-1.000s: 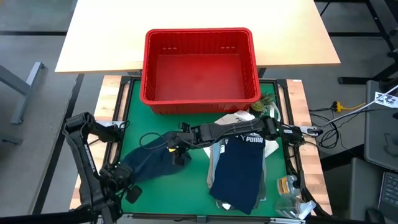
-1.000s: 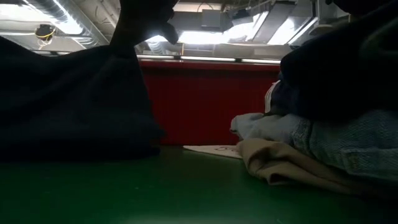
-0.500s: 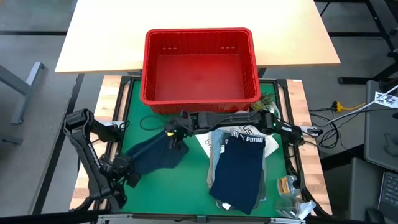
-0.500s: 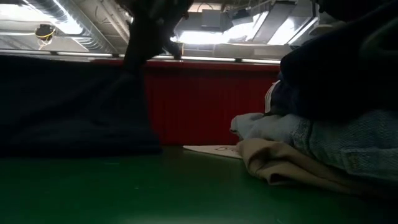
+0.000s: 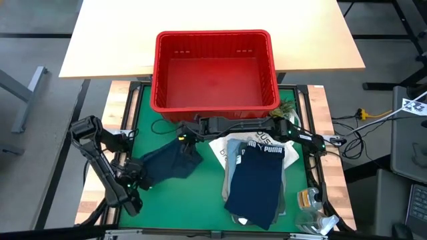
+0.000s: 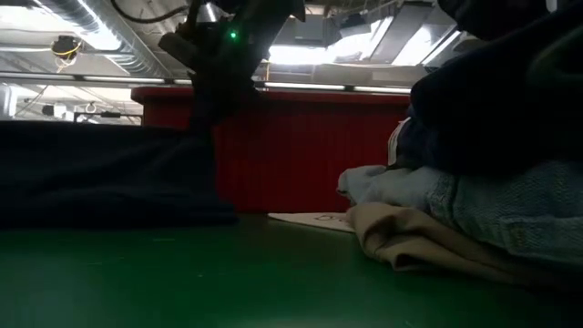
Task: Fold Laundry from Bin
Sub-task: Fold the dark gray shorts
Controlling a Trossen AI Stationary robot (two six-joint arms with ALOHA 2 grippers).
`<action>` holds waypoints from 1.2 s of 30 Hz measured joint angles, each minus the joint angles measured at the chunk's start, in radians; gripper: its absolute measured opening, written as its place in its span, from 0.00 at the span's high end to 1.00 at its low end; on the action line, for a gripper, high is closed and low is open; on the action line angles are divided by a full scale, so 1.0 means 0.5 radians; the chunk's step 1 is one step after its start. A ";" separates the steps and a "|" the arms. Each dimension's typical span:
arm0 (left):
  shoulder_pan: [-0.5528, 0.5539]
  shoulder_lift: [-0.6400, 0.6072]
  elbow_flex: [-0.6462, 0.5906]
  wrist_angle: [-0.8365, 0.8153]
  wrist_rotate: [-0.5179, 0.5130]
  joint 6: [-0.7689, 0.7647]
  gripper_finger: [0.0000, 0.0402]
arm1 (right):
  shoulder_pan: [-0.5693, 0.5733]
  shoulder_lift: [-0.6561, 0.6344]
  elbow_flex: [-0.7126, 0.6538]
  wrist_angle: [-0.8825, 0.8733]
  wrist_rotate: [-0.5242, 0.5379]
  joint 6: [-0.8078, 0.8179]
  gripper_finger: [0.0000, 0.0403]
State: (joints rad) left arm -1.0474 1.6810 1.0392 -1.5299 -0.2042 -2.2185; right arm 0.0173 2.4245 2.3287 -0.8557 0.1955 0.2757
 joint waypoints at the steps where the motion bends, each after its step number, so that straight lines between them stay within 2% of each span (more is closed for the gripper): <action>1: 0.009 0.000 -0.021 0.020 -0.001 0.001 1.00 | -0.007 0.000 0.000 0.005 0.015 -0.001 0.99; 7: 0.031 0.000 -0.113 0.119 -0.002 0.006 1.00 | -0.033 0.000 0.000 0.042 0.028 -0.045 0.99; 16: 0.031 0.000 -0.126 0.114 0.010 0.025 1.00 | -0.035 0.000 0.000 0.077 0.040 -0.045 0.99; 21: 0.031 0.000 -0.126 0.109 0.038 0.060 0.91 | -0.035 0.000 0.000 0.109 0.042 -0.053 0.98; 29: 0.067 0.001 -0.126 0.098 0.172 0.062 0.71 | -0.034 0.025 0.000 0.211 0.048 -0.080 0.76; 36: 0.066 0.001 -0.126 0.094 0.142 0.060 0.66 | -0.036 0.060 -0.001 0.180 0.049 -0.094 0.64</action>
State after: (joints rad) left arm -1.0145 1.6814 0.9760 -1.4829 -0.1331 -2.1883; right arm -0.0010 2.4546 2.3283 -0.7659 0.2199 0.2287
